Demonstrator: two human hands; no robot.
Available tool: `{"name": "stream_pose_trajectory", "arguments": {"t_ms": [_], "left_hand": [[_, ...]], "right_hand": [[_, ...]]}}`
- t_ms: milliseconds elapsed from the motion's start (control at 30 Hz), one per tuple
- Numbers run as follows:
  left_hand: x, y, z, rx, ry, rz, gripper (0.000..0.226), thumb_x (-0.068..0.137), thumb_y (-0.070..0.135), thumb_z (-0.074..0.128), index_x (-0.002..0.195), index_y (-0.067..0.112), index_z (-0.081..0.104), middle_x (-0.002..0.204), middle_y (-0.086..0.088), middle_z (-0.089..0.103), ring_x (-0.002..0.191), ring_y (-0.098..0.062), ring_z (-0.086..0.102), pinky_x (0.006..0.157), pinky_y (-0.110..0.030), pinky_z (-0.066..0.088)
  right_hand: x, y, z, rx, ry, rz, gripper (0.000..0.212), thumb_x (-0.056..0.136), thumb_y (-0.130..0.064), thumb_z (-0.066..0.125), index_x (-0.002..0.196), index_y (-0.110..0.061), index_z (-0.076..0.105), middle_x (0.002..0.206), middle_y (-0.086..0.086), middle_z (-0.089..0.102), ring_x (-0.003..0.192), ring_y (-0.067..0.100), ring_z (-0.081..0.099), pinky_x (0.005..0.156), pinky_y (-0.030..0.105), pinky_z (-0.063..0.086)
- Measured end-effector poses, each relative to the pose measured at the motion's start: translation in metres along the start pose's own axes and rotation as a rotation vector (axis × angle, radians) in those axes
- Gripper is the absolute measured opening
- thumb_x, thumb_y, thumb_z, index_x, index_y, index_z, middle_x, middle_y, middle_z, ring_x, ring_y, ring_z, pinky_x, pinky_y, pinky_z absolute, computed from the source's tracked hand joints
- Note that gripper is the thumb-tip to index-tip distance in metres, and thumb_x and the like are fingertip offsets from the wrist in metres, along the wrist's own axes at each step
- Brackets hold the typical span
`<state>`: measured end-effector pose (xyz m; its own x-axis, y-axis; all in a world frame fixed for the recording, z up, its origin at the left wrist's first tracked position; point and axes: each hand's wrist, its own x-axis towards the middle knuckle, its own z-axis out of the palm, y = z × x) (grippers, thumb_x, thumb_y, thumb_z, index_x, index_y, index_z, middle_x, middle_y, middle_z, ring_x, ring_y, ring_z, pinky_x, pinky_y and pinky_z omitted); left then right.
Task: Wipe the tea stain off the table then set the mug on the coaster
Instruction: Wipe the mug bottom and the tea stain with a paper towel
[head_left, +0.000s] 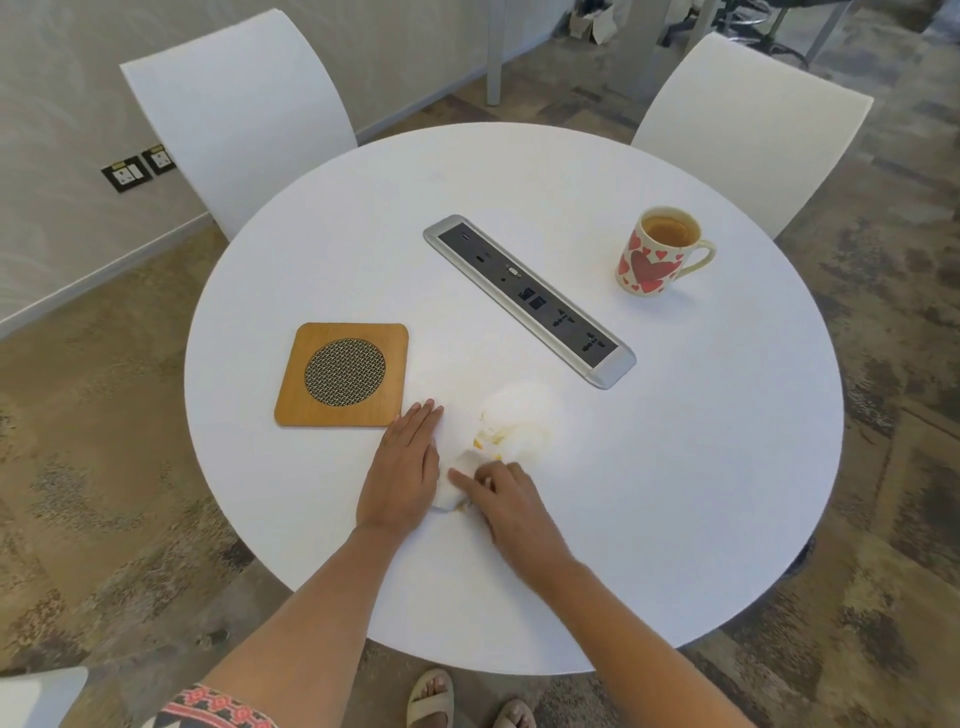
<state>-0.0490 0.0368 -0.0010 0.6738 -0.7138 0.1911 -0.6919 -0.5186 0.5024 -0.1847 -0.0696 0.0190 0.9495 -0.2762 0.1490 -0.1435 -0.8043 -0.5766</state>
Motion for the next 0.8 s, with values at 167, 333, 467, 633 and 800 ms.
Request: {"name": "stream_pose_trajectory", "arguments": {"t_ms": [167, 333, 467, 633, 800], "left_hand": [[-0.001, 0.003, -0.002, -0.051, 0.031, -0.014, 0.05, 0.095, 0.021, 0.023, 0.138, 0.008, 0.045, 0.144, -0.003, 0.045, 0.136, -0.01, 0.033, 0.117, -0.025, 0.014], [0.0, 0.003, -0.002, -0.048, 0.039, -0.013, 0.049, 0.095, 0.02, 0.024, 0.138, 0.005, 0.044, 0.143, -0.005, 0.047, 0.135, -0.011, 0.033, 0.116, -0.025, 0.016], [0.0, 0.003, -0.002, -0.066, 0.028, -0.042, 0.052, 0.097, 0.027, 0.02, 0.143, 0.008, 0.038, 0.146, 0.002, 0.041, 0.136, -0.005, 0.028, 0.117, -0.02, 0.01], [0.0, 0.005, -0.002, -0.079, 0.029, -0.05, 0.053, 0.097, 0.027, 0.019, 0.142, 0.007, 0.038, 0.146, 0.001, 0.041, 0.136, -0.007, 0.03, 0.117, -0.021, 0.011], [-0.001, 0.004, -0.001, -0.071, 0.025, -0.063, 0.053, 0.097, 0.028, 0.019, 0.142, 0.008, 0.038, 0.147, 0.001, 0.041, 0.137, -0.006, 0.029, 0.117, -0.021, 0.01]], "right_hand": [[0.062, 0.038, -0.027, -0.126, 0.158, 0.202, 0.021, 0.091, -0.035, 0.051, 0.096, -0.018, 0.063, 0.099, 0.002, 0.053, 0.096, 0.015, 0.046, 0.088, 0.033, 0.039], [0.077, 0.037, -0.022, -0.158, 0.184, 0.189, 0.024, 0.089, -0.042, 0.05, 0.094, -0.02, 0.06, 0.095, 0.001, 0.05, 0.096, 0.012, 0.045, 0.087, 0.032, 0.039], [0.059, 0.015, -0.012, -0.162, 0.07, -0.034, 0.025, 0.09, -0.041, 0.054, 0.085, -0.018, 0.06, 0.091, 0.0, 0.052, 0.091, 0.014, 0.048, 0.083, 0.03, 0.039], [0.014, 0.044, -0.022, -0.101, -0.155, -0.287, 0.056, 0.078, 0.01, 0.053, 0.123, -0.02, 0.06, 0.097, 0.004, 0.056, 0.085, 0.019, 0.047, 0.077, 0.024, 0.04], [0.011, 0.059, -0.05, 0.074, 0.108, 0.139, 0.044, 0.086, 0.004, 0.052, 0.12, -0.021, 0.063, 0.096, -0.001, 0.056, 0.087, 0.013, 0.053, 0.08, 0.017, 0.041]]}}
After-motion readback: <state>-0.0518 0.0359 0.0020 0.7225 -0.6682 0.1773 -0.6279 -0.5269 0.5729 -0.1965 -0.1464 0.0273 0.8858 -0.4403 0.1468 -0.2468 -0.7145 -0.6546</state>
